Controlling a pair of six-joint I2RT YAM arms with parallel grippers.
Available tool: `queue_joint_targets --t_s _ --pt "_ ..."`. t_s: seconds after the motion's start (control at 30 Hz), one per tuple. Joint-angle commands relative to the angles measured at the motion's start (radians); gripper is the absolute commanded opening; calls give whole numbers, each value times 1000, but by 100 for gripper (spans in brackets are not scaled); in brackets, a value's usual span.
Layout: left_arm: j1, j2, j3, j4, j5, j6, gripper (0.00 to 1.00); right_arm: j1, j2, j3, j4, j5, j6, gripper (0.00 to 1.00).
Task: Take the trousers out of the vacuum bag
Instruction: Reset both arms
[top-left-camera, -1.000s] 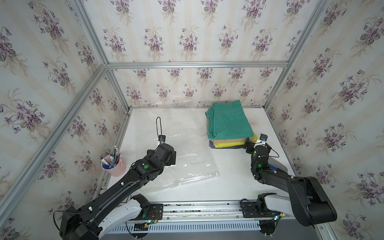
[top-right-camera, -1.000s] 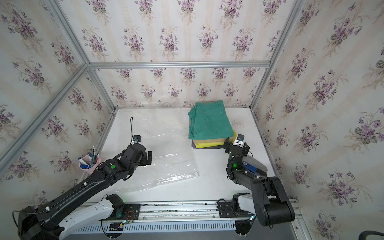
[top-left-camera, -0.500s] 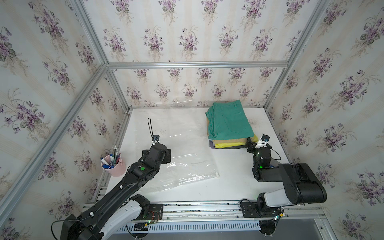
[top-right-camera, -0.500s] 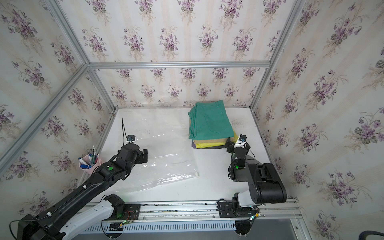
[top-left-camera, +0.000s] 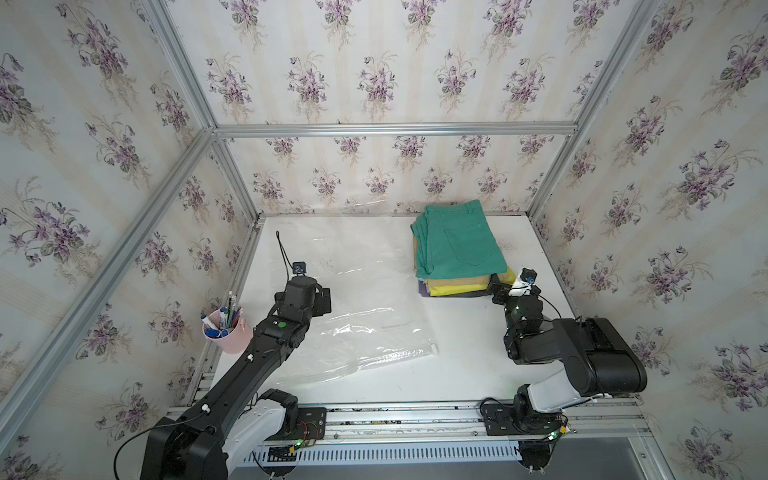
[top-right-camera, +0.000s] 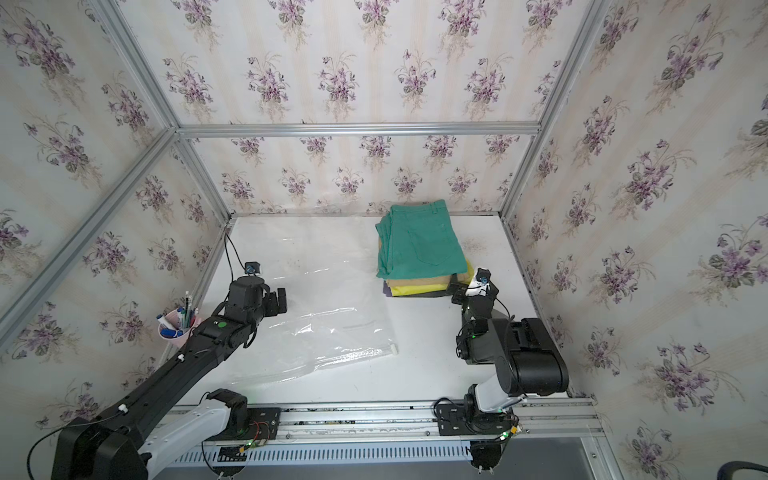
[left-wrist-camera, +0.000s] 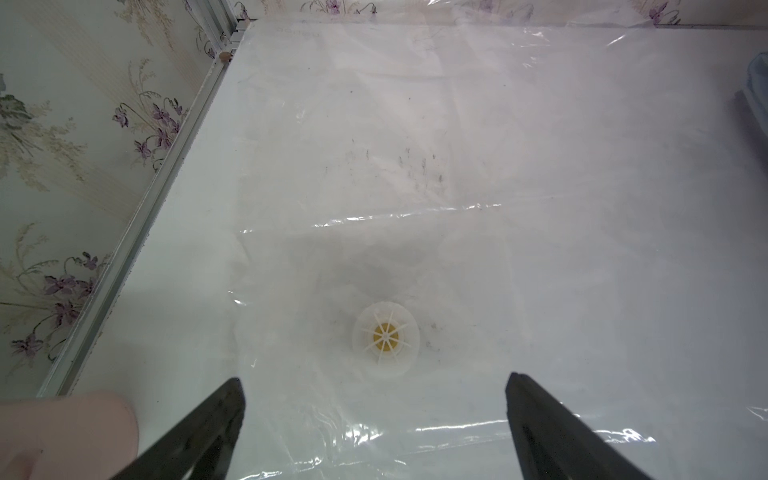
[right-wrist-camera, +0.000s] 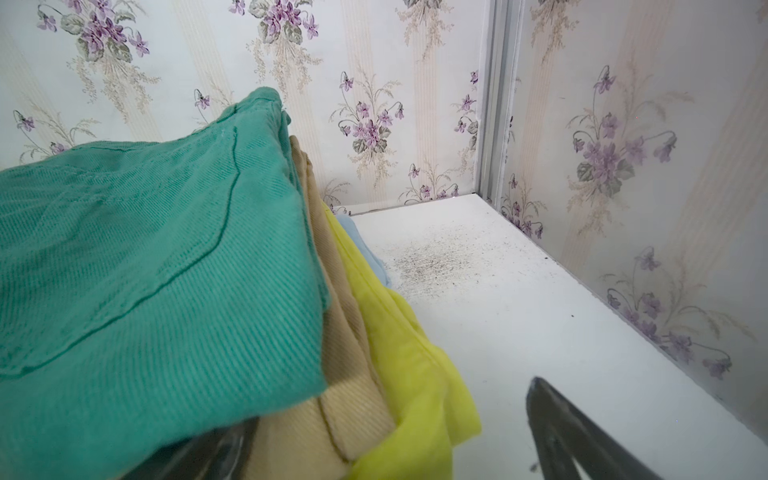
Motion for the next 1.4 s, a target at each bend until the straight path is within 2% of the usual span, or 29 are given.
queue_joint_targets --t_s 0.0,0.13,0.3,0.5,0.8,0.97,1.03,1.1,1.13,1.2,1.37 --pt "45 25 -11 131 71 52 100 2 3 6 12 -11 -9 100" --pt "117 64 -19 213 165 72 100 3 3 6 8 -15 -10 100" --pt "186 95 -48 314 234 92 100 3 5 39 -60 -124 -55 100" --pt "253 187 -86 503 300 119 100 3 6 37 -58 -127 -56 100" --pt "287 330 -157 832 353 167 100 3 6 37 -58 -128 -56 100" --pt "291 395 -159 879 368 162 100 3 6 37 -57 -129 -55 100" --pt "291 482 -178 991 408 185 100 3 6 37 -57 -129 -55 100" --pt "284 475 -136 877 409 192 100 3 6 37 -56 -129 -55 100" --pt "275 492 -149 943 396 198 100 2 6 37 -57 -129 -55 100" --pt "272 487 -125 876 391 199 100 3 6 37 -57 -129 -55 100" --pt "263 488 -126 882 372 203 100 3 6 37 -57 -128 -55 100"
